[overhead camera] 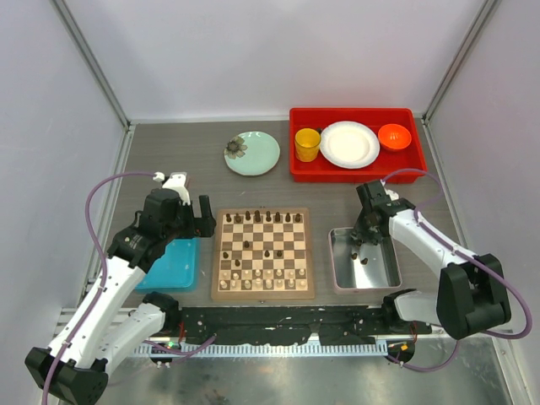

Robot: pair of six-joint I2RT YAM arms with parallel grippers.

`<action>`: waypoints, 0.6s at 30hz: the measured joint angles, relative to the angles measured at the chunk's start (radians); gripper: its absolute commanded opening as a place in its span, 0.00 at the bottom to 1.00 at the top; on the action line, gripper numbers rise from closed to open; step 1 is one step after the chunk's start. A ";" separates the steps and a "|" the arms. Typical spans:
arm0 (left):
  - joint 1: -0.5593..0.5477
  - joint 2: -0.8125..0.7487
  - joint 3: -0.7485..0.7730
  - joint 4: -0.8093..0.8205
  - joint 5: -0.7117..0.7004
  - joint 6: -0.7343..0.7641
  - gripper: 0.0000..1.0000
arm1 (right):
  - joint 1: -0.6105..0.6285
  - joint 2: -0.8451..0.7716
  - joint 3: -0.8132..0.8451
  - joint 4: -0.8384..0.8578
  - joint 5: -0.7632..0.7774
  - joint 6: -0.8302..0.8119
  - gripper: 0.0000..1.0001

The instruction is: Set up the chess pieces on the board

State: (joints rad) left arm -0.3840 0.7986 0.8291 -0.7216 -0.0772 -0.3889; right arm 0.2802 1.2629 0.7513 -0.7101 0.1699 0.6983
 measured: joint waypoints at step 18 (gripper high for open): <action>0.000 0.000 0.000 0.000 0.000 0.000 1.00 | -0.021 0.042 -0.025 0.069 0.001 -0.008 0.27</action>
State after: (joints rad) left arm -0.3840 0.7986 0.8291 -0.7216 -0.0772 -0.3889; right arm 0.2596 1.3045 0.7265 -0.6415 0.1707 0.6899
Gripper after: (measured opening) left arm 0.996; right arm 0.292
